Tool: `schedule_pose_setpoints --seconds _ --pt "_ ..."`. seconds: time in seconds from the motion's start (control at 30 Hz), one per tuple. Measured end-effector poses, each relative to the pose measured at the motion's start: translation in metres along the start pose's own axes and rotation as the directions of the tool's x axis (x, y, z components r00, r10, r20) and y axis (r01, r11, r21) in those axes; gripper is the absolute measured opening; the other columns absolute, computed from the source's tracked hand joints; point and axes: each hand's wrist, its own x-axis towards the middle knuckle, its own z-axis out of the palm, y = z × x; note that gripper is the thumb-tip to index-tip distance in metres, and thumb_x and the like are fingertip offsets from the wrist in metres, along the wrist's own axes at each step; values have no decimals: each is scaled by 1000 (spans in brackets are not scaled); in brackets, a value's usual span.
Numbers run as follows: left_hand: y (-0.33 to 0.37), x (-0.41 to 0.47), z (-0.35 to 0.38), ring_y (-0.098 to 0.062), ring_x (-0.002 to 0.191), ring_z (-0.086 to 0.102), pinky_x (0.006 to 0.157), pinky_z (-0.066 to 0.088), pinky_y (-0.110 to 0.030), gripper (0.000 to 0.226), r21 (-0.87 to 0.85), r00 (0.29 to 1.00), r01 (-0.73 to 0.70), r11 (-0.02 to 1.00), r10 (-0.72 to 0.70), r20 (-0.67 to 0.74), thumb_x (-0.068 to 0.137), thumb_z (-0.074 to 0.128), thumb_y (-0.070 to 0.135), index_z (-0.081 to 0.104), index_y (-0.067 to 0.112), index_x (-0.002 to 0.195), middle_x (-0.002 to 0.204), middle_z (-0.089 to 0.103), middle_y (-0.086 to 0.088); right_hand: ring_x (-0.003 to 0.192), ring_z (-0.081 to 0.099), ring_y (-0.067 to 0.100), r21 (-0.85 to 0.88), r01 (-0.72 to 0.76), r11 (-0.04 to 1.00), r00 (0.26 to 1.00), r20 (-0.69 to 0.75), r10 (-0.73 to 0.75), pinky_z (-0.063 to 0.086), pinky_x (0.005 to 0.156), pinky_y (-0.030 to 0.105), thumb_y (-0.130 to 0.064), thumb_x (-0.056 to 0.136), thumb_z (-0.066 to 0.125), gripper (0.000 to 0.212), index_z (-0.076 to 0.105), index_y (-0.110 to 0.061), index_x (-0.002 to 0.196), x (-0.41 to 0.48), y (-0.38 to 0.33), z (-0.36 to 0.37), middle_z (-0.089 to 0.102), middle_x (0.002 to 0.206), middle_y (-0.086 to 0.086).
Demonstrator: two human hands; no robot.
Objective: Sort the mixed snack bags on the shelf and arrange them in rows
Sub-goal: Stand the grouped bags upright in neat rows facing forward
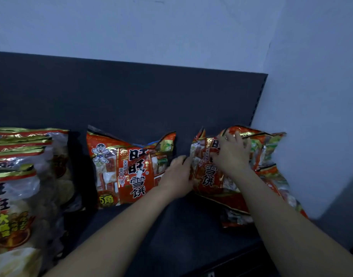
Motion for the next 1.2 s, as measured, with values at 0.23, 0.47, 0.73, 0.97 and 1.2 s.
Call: schedule_pose_setpoints --seconds 0.23,0.47,0.73,0.97,1.2 --pt "-6 43 27 -31 139 30 112 30 -40 92 -172 944 278 945 -236 229 87 55 60 12 11 152 153 25 -14 138 28 25 -71 -66 995 997 -37 64 14 114 54 -42 91 55 57 41 -21 142 -1 20 13 40 145 5" --pt "-26 61 38 -32 146 16 117 24 -47 128 -382 872 474 794 -363 329 66 69 71 -7 18 154 161 14 -8 124 39 26 36 -64 997 987 -143 68 22 111 51 -24 92 57 28 69 -33 115 -1 30 22 57 124 0" --pt "-16 52 20 -26 131 43 106 41 -44 136 -476 891 442 760 -313 328 33 81 73 28 16 144 145 43 -3 96 52 29 484 309 819 849 -528 -9 43 85 44 -14 82 65 12 76 -12 87 1 39 23 60 92 4" --pt "-4 11 -9 -20 110 64 100 47 -39 87 -778 903 422 465 -133 409 55 89 42 52 22 131 119 68 0 120 43 14 684 321 655 887 -459 45 31 85 -4 -7 88 67 12 75 -10 97 -12 48 -5 50 123 5" --pt "-10 -44 -34 -15 89 70 77 55 -26 42 -819 942 251 516 -325 84 67 84 8 63 14 103 96 74 1 133 36 17 772 365 520 915 -401 -47 32 111 36 -9 87 69 19 71 -27 93 -26 21 -5 47 129 -5"
